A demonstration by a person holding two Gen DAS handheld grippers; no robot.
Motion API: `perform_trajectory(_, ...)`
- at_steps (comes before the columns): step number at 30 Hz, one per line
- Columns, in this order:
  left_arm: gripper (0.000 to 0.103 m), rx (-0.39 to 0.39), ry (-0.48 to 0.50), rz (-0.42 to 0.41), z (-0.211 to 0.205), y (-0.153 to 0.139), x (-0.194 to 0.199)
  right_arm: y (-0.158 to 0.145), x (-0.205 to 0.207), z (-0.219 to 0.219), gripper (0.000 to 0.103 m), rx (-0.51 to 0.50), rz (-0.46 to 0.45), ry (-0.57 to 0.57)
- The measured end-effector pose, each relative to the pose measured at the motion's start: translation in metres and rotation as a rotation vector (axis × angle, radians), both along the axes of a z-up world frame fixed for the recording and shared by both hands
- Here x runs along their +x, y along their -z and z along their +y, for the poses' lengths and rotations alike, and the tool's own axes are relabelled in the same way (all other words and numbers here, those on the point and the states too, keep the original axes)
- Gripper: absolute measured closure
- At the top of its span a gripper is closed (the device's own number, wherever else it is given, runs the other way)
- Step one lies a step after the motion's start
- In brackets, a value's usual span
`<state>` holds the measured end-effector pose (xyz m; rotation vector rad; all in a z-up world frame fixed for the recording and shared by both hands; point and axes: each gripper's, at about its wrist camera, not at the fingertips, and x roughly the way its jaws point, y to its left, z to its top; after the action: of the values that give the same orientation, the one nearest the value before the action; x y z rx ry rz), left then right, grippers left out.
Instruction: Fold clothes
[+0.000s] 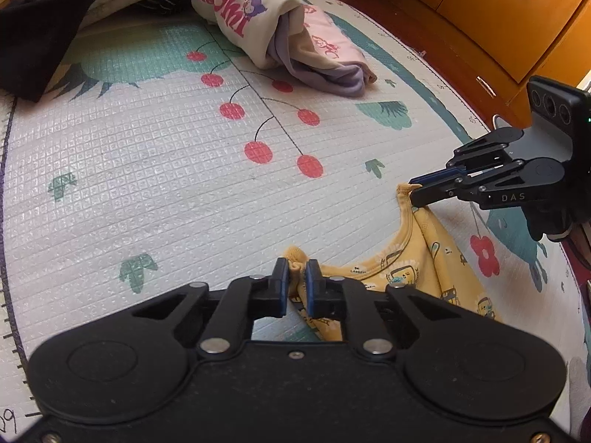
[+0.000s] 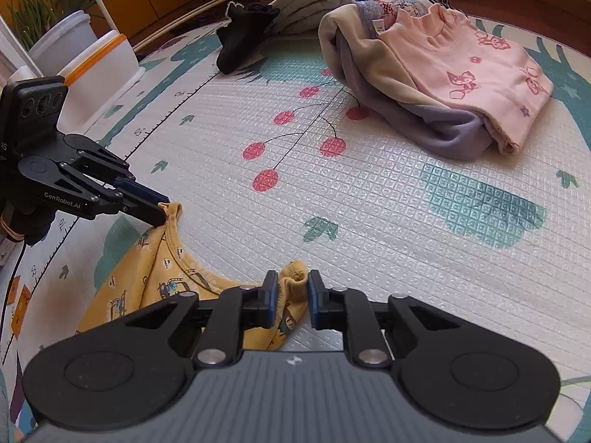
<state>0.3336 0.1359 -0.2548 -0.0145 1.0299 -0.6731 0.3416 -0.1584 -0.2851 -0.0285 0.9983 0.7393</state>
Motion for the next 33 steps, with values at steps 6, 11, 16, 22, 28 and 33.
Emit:
perform_trajectory(6,0.097,-0.033,0.005,-0.085,-0.004,-0.025,-0.015,-0.018,-0.008,-0.002,0.093,0.026,-0.074,-0.017)
perform_trajectory(11,0.097,-0.058,-0.012,-0.102,-0.002,-0.036,-0.023,-0.038,-0.015,-0.006,0.093,0.082,-0.115,-0.029)
perform_trajectory(16,0.084,-0.007,-0.117,-0.027,0.008,-0.018,-0.009,-0.020,-0.001,-0.010,0.085,0.067,-0.020,0.046)
perform_trajectory(22,0.084,-0.008,-0.096,-0.018,0.026,-0.016,0.004,-0.011,0.015,-0.037,0.069,0.125,0.026,0.109)
perform_trajectory(28,0.084,-0.019,-0.062,0.039,0.010,-0.013,0.021,0.000,0.021,-0.026,0.069,0.117,0.065,0.062)
perform_trajectory(33,0.084,0.087,-0.028,0.070,-0.014,-0.001,0.023,0.005,0.024,-0.010,0.070,0.079,0.089,0.060)
